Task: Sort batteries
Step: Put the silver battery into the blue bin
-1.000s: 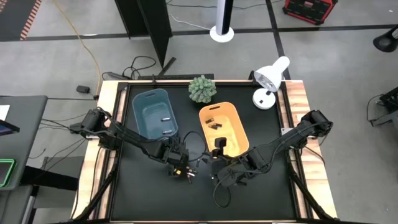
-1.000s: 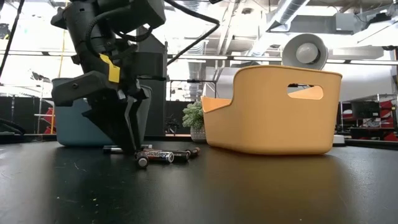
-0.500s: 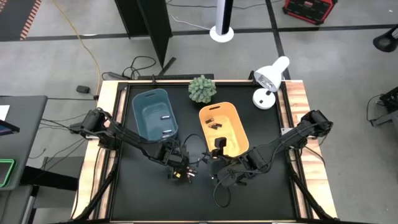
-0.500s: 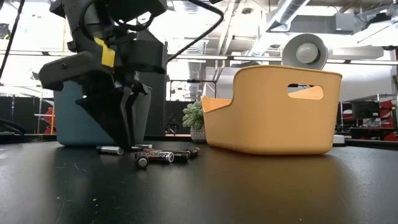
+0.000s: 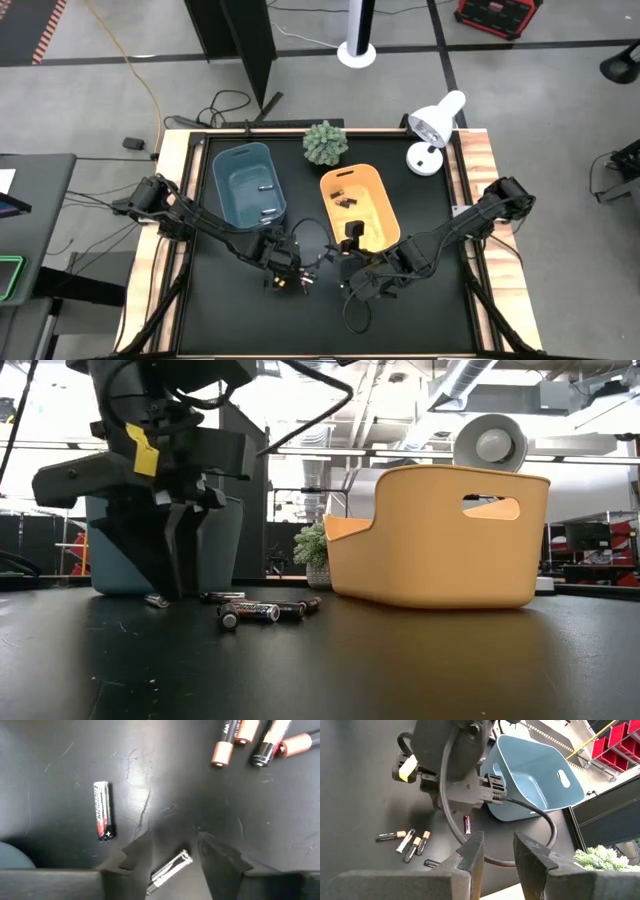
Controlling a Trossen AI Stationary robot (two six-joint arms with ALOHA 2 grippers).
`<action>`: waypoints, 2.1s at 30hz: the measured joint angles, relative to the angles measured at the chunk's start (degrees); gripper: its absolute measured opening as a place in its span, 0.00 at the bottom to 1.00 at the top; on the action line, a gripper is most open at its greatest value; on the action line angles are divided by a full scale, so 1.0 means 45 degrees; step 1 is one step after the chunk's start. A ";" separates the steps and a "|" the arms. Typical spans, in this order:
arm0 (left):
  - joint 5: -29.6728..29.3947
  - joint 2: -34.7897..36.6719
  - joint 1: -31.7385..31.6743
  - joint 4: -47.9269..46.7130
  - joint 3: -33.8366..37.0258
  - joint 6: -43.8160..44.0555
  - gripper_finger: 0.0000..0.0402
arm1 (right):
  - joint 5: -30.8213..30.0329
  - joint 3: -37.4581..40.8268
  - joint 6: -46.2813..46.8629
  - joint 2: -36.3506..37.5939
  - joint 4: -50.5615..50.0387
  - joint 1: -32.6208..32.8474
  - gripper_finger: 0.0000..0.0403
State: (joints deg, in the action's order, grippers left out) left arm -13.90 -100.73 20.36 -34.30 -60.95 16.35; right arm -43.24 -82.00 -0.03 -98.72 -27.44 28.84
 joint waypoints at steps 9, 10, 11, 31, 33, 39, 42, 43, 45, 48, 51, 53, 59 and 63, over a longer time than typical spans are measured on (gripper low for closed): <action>-0.0533 0.0010 0.0188 -0.1908 -0.0751 -0.0826 0.44 | 0.0000 0.0000 0.0000 0.0000 -0.0034 0.0000 0.30; -0.0533 0.0007 0.0188 -0.2191 -0.0715 -0.0825 0.43 | 0.0000 0.0000 0.0000 0.0000 -0.0038 0.0000 0.30; -0.0501 0.0006 0.0187 -0.2297 -0.0594 -0.0840 0.43 | 0.0000 0.0000 0.0000 0.0000 -0.0040 0.0000 0.30; 0.0573 0.0039 0.0140 -0.0757 0.0511 -0.1334 0.41 | 0.0000 0.0000 0.0005 0.0000 -0.0073 0.0000 0.30; 0.0617 0.0034 0.0140 -0.0624 0.0511 -0.1219 0.40 | 0.0000 0.0000 0.0005 0.0000 -0.0068 0.0000 0.30; 0.0755 -0.0105 0.0145 -0.0403 0.0511 -0.0681 0.28 | 0.0000 0.0000 0.0005 0.0000 -0.0063 0.0002 0.30; 0.0936 -0.0309 0.0140 -0.0259 0.0511 -0.0527 0.21 | -0.0002 0.0000 0.0005 0.0000 -0.0058 0.0000 0.30; 0.1020 -0.0326 0.0135 -0.0255 0.0511 -0.0435 0.19 | 0.0000 0.0000 0.0005 0.0000 -0.0058 0.0000 0.30; 0.1064 -0.0427 0.0137 -0.0234 0.0497 -0.0231 0.14 | 0.0000 0.0000 0.0014 0.0000 -0.0053 0.0001 0.30; 0.1055 -0.0427 0.0174 -0.0254 0.0487 -0.0143 0.05 | 0.0000 -0.0001 0.0015 0.0000 -0.0057 0.0001 0.30; 0.0900 -0.0347 0.0261 -0.0315 0.0471 -0.0169 0.04 | 0.0000 0.0000 0.0015 0.0000 -0.0058 0.0000 0.30; 0.0707 -0.0222 0.0341 -0.0565 0.0308 -0.0168 0.04 | 0.0000 0.0000 0.0015 0.0000 -0.0070 0.0005 0.30; -0.0002 0.0793 0.0629 -0.0922 -0.0272 -0.0346 0.04 | 0.0000 -0.0005 0.0015 0.0000 -0.0070 0.0005 0.30; -0.0385 0.1661 0.0751 -0.1108 -0.0329 -0.0434 0.04 | 0.0000 -0.0015 0.0015 0.0005 -0.0075 0.0005 0.30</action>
State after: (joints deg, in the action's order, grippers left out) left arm -15.63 -93.25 23.74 -39.29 -62.43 14.39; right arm -43.24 -82.06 0.03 -98.70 -27.78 28.86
